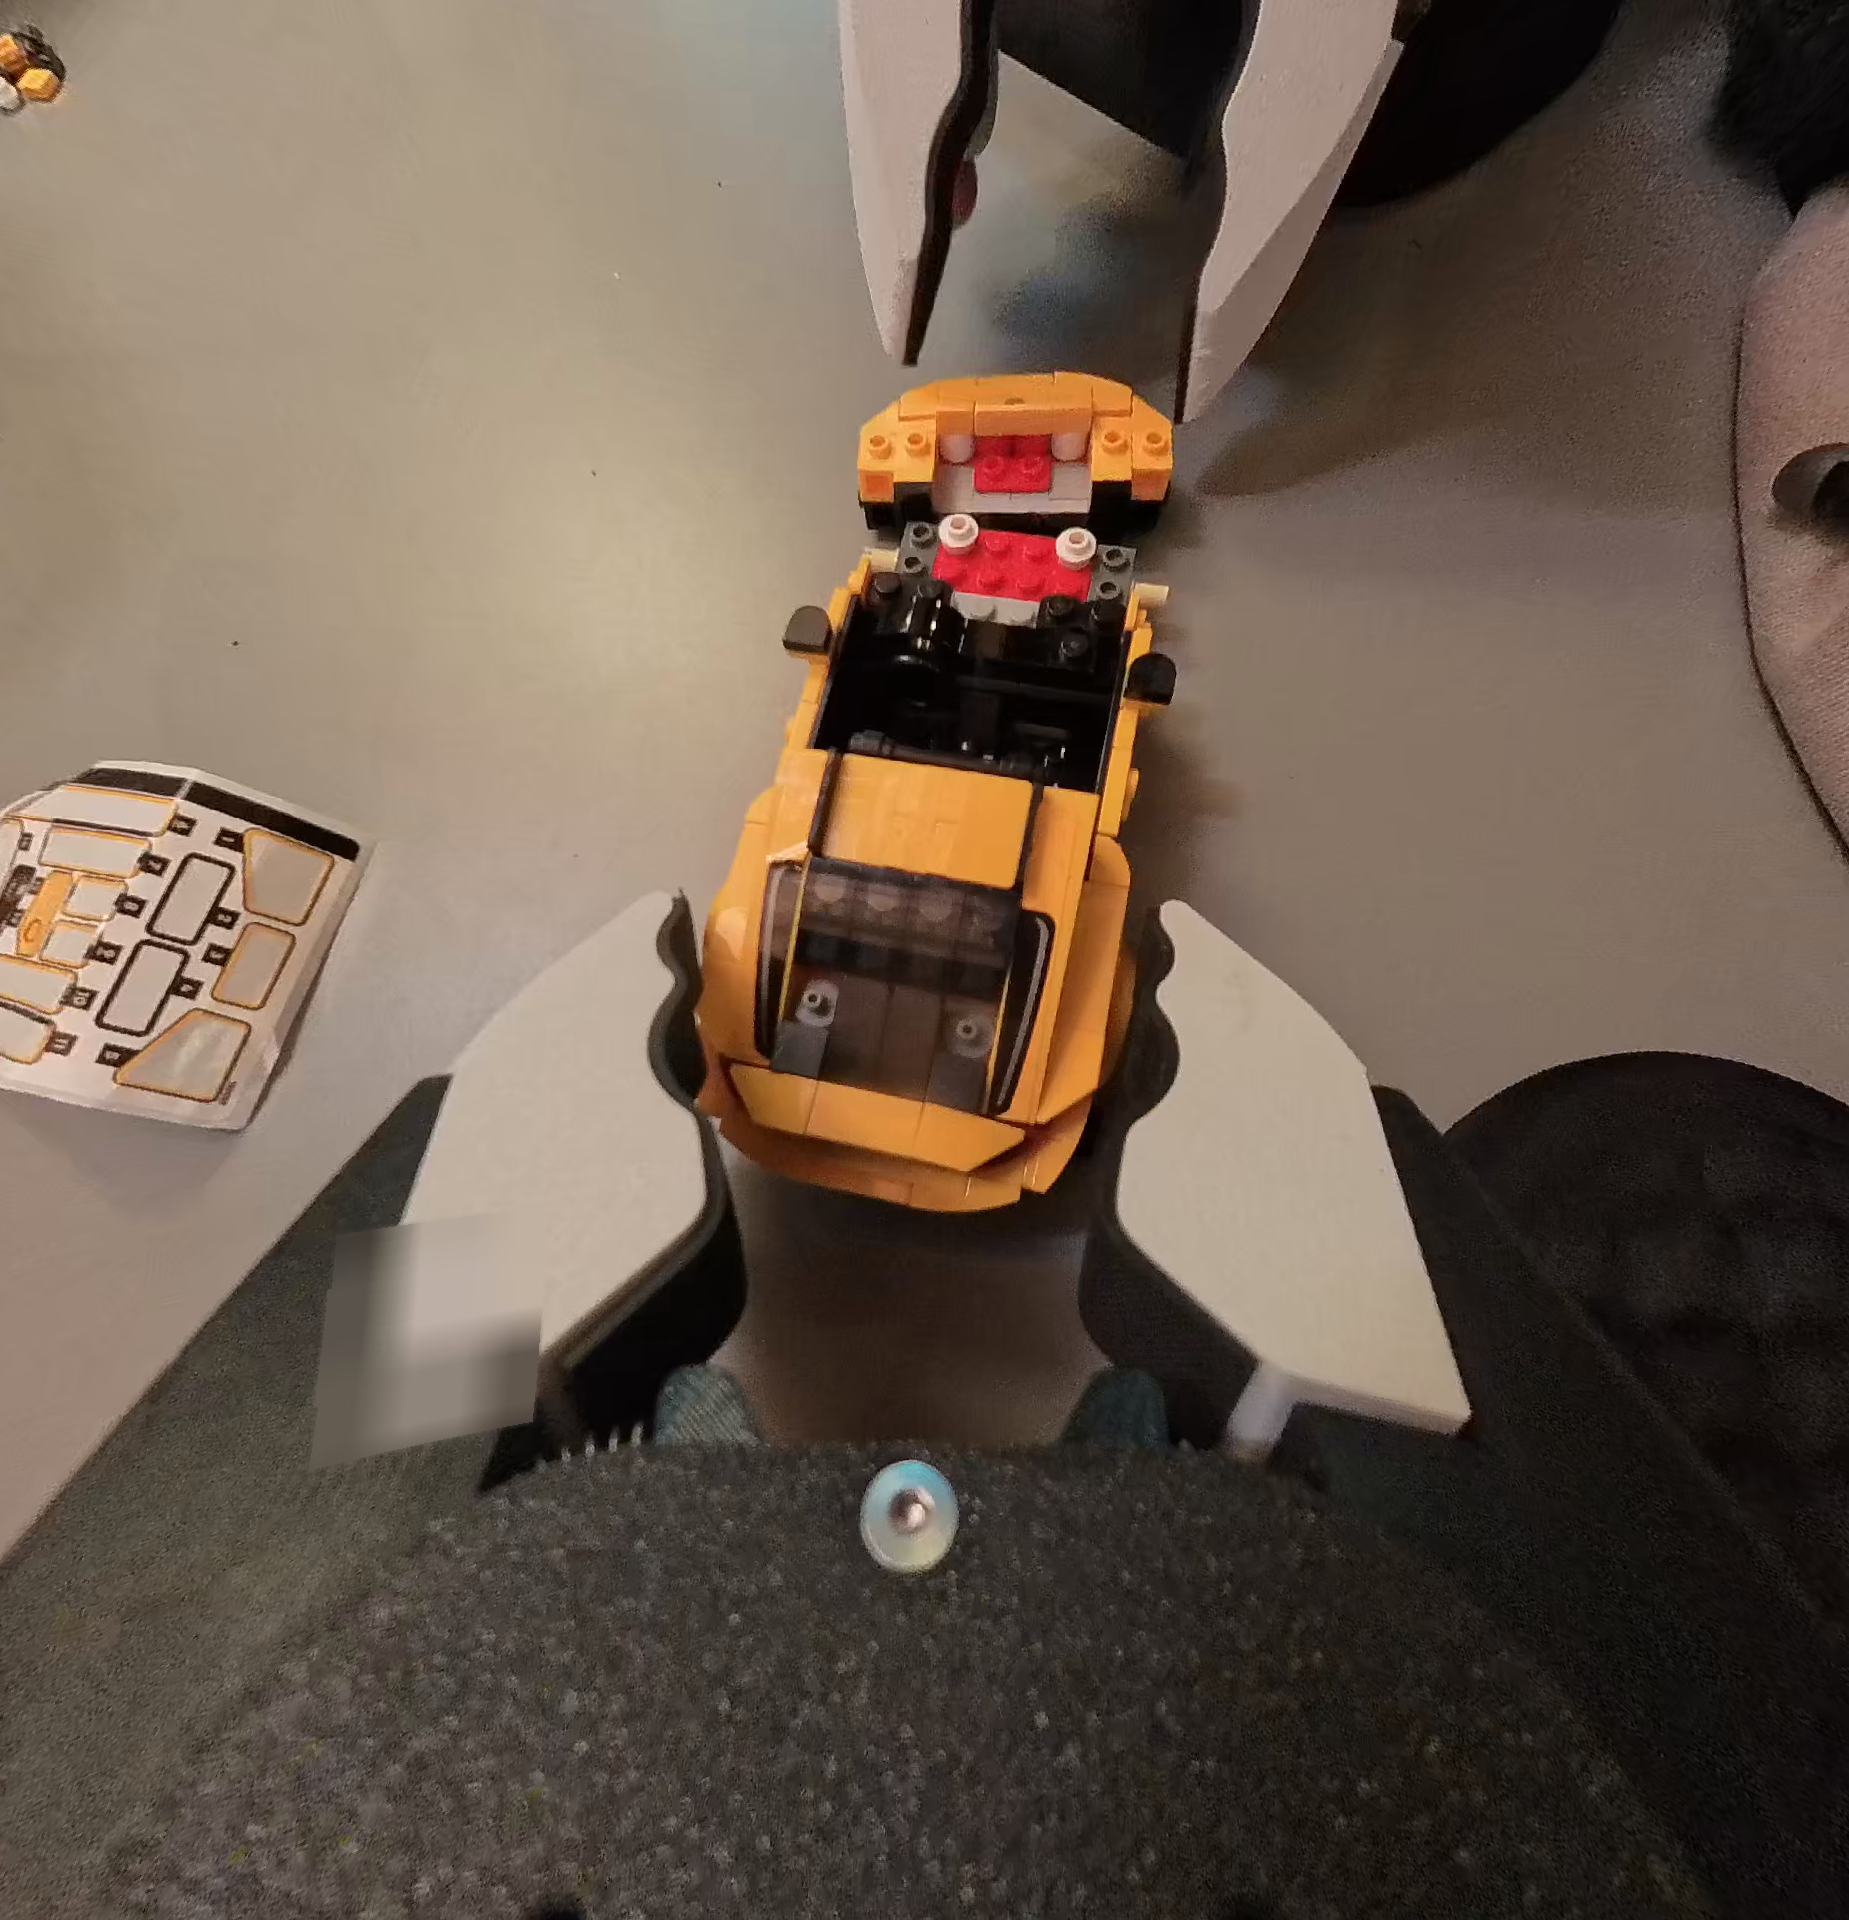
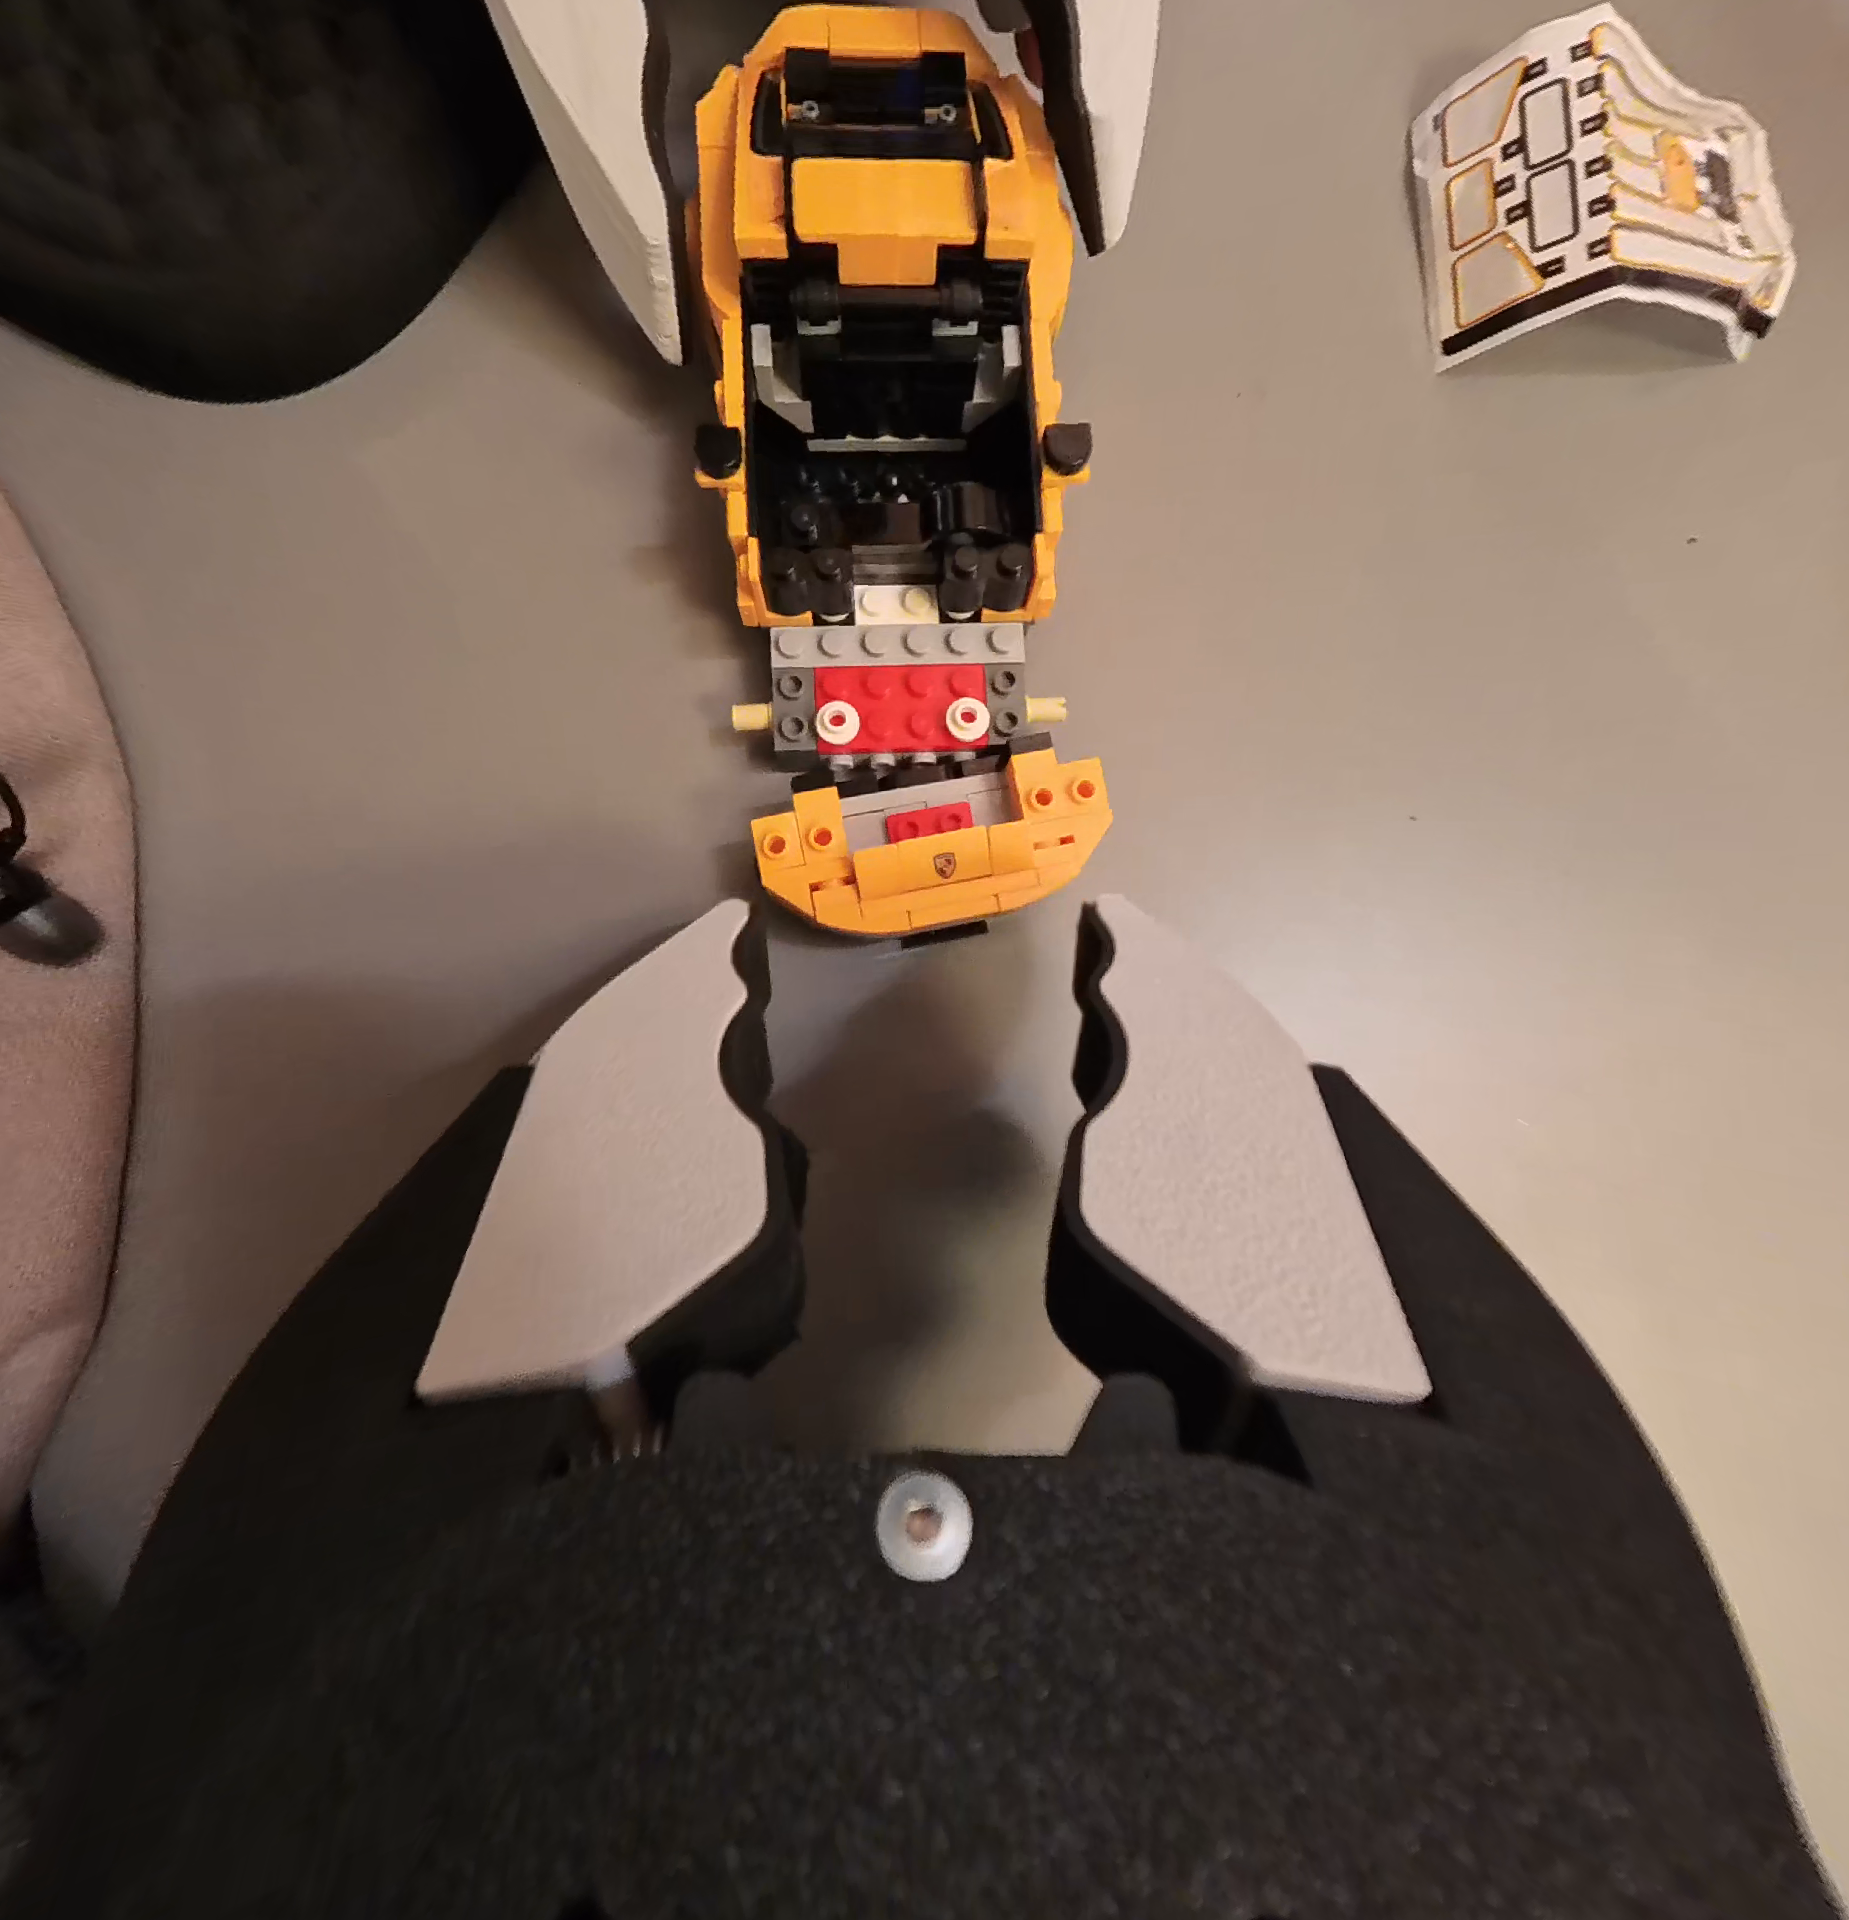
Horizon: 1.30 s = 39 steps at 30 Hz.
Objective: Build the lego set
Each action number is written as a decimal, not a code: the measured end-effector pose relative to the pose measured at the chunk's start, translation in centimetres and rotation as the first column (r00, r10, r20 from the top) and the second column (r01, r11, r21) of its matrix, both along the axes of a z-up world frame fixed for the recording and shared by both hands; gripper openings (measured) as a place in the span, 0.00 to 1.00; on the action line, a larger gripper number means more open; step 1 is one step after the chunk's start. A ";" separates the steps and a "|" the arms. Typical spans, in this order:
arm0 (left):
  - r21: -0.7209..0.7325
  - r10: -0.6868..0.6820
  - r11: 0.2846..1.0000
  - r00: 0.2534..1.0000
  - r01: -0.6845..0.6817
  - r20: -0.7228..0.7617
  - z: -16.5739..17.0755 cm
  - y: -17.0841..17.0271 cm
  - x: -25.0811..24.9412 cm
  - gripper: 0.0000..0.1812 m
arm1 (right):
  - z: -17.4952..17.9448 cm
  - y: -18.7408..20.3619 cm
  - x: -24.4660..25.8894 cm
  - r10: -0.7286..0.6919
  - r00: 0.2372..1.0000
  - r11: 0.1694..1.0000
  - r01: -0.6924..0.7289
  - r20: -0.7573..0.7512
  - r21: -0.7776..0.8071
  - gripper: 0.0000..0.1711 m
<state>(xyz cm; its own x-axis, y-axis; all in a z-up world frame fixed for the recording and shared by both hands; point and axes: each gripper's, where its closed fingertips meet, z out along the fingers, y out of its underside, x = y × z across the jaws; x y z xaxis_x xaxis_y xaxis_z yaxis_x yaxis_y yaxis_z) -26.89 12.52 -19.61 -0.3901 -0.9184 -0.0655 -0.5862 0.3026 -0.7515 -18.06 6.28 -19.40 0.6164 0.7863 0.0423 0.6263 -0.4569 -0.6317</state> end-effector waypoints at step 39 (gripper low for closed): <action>0.005 0.021 1.000 1.000 -0.021 0.000 0.0 -0.2 0.2 0.44 | -1.3 0.3 0.2 0.093 0.994 0.996 -0.093 0.054 -0.002 0.27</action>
